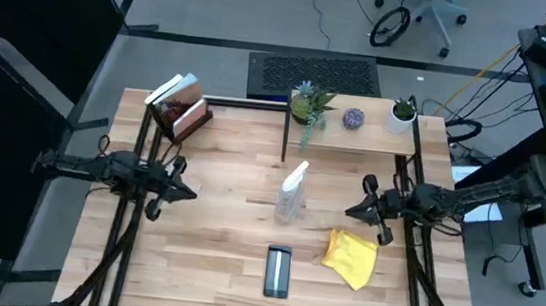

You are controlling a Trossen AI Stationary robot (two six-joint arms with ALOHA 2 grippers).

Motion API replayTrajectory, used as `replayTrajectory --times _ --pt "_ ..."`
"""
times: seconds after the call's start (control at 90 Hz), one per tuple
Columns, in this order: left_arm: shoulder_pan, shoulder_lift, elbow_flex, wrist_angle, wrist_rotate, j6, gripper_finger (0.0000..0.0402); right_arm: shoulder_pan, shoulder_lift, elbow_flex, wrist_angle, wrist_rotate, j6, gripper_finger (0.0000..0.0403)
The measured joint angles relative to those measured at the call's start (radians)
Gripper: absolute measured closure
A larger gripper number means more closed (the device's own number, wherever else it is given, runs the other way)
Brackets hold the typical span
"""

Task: Apply microfiber cloth
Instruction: Return to Home Position

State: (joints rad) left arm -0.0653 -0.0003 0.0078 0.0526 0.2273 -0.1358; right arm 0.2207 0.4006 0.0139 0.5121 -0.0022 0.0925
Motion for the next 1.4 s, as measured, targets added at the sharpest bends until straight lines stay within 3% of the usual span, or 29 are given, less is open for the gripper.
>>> replayTrajectory --times 0.278,0.489,0.722,1.4 --pt "0.013 0.009 0.000 -0.022 -0.083 -0.013 0.0401 -0.004 -0.116 0.000 -0.123 0.016 -0.032 0.0401" --pt "0.013 0.009 0.000 -0.017 -0.088 -0.014 0.0401 -0.012 -0.246 0.000 -0.357 0.204 0.008 0.0401" --pt "0.013 0.009 0.000 -0.017 -0.089 -0.014 0.0401 -0.012 -0.387 0.001 -0.468 0.246 -0.041 0.0401" --pt "0.013 0.009 0.000 -0.018 -0.090 -0.014 0.0401 -0.012 -0.374 0.002 -0.463 0.259 -0.026 0.0401"
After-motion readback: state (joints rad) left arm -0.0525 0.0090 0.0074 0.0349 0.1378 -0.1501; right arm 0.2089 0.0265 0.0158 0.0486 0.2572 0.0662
